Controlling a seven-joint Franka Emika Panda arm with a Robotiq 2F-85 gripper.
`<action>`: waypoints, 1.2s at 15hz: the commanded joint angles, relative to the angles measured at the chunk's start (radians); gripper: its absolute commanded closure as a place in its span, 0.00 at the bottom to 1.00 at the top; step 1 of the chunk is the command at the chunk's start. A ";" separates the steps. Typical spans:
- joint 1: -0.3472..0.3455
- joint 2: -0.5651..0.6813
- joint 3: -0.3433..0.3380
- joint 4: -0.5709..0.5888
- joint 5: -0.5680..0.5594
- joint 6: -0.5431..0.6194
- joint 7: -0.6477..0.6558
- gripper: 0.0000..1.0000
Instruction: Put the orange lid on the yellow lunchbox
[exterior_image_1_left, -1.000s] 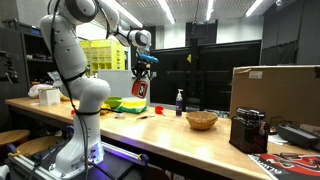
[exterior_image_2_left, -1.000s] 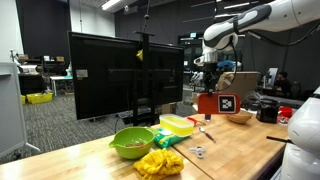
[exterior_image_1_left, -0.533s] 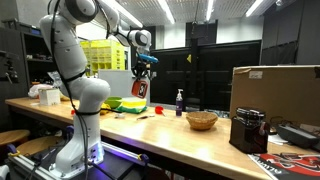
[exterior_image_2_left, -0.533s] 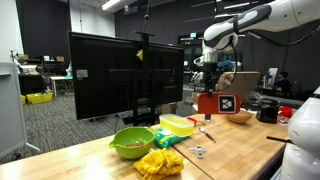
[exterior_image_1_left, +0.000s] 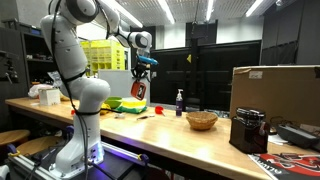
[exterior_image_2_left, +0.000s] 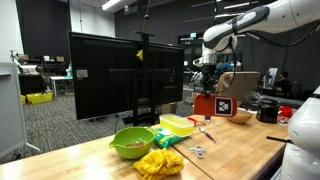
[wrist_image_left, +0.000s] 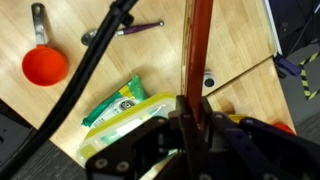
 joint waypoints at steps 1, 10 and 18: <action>0.008 -0.005 -0.030 -0.041 0.160 0.085 -0.013 0.97; 0.018 0.034 -0.015 -0.138 0.544 0.314 -0.088 0.97; 0.009 0.049 0.006 -0.134 0.516 0.310 -0.072 0.89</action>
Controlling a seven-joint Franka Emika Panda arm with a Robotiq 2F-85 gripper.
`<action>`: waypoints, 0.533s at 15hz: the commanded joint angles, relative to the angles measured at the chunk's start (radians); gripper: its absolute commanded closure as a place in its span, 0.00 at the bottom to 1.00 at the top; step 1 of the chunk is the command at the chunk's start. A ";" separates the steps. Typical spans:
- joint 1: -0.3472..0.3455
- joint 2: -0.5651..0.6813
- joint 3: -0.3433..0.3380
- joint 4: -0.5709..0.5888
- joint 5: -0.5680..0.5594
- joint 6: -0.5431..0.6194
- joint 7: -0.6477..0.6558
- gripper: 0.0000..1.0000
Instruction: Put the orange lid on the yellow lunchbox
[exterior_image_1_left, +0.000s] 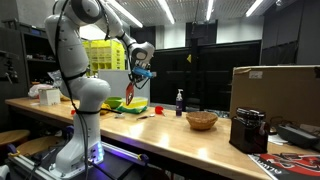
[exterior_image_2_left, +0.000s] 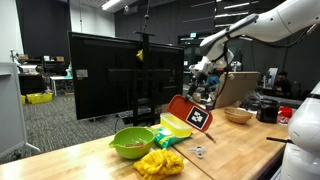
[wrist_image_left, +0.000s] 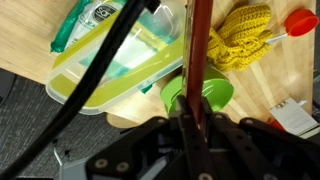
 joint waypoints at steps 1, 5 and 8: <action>-0.004 0.000 0.002 0.002 0.000 -0.004 0.000 0.89; -0.004 0.000 0.002 0.002 0.000 -0.004 0.000 0.89; -0.007 -0.008 -0.025 0.005 0.035 -0.036 -0.020 0.97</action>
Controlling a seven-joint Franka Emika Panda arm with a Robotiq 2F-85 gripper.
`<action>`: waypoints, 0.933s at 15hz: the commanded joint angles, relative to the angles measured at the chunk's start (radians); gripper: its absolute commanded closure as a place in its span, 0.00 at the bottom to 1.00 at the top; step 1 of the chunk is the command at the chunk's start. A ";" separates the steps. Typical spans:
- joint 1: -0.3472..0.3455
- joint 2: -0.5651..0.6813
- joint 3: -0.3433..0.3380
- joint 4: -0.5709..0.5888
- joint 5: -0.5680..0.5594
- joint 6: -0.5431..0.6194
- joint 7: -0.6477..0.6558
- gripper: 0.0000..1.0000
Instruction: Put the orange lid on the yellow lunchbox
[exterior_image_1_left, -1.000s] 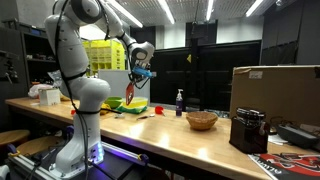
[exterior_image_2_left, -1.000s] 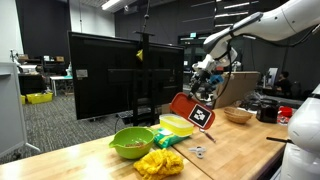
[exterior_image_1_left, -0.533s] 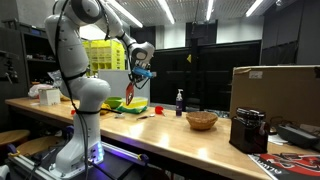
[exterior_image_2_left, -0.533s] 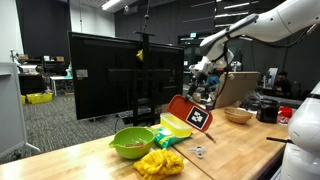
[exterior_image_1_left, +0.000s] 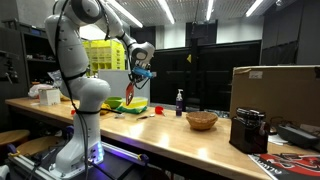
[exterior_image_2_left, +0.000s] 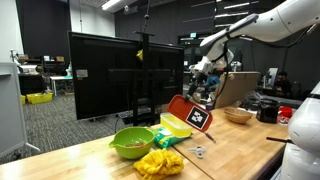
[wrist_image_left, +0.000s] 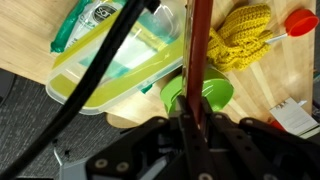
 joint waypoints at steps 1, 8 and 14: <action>-0.010 -0.012 -0.042 0.004 0.063 -0.048 -0.032 0.97; -0.093 0.036 -0.177 0.010 0.389 -0.311 -0.195 0.97; -0.186 0.172 -0.172 -0.014 0.613 -0.480 -0.188 0.97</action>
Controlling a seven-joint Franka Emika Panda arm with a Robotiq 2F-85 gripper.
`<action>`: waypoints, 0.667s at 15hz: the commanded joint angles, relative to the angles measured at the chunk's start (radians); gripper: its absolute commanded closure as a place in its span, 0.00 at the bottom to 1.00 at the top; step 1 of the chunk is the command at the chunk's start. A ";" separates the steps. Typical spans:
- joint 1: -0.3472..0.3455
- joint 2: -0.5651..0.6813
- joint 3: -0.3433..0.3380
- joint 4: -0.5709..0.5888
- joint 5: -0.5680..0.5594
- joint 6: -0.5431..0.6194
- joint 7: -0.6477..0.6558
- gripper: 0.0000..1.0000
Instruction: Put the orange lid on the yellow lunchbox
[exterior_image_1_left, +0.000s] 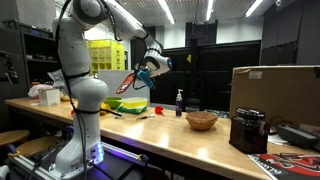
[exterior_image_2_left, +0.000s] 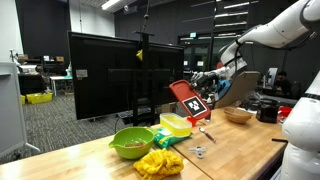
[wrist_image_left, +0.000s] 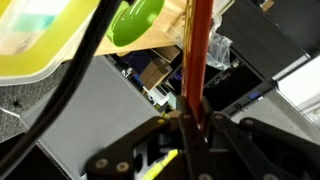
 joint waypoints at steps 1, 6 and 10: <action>-0.036 0.113 0.031 -0.004 0.124 -0.055 -0.002 0.97; -0.037 0.298 0.084 0.044 0.273 -0.053 0.003 0.97; -0.045 0.408 0.108 0.129 0.285 -0.058 0.026 0.97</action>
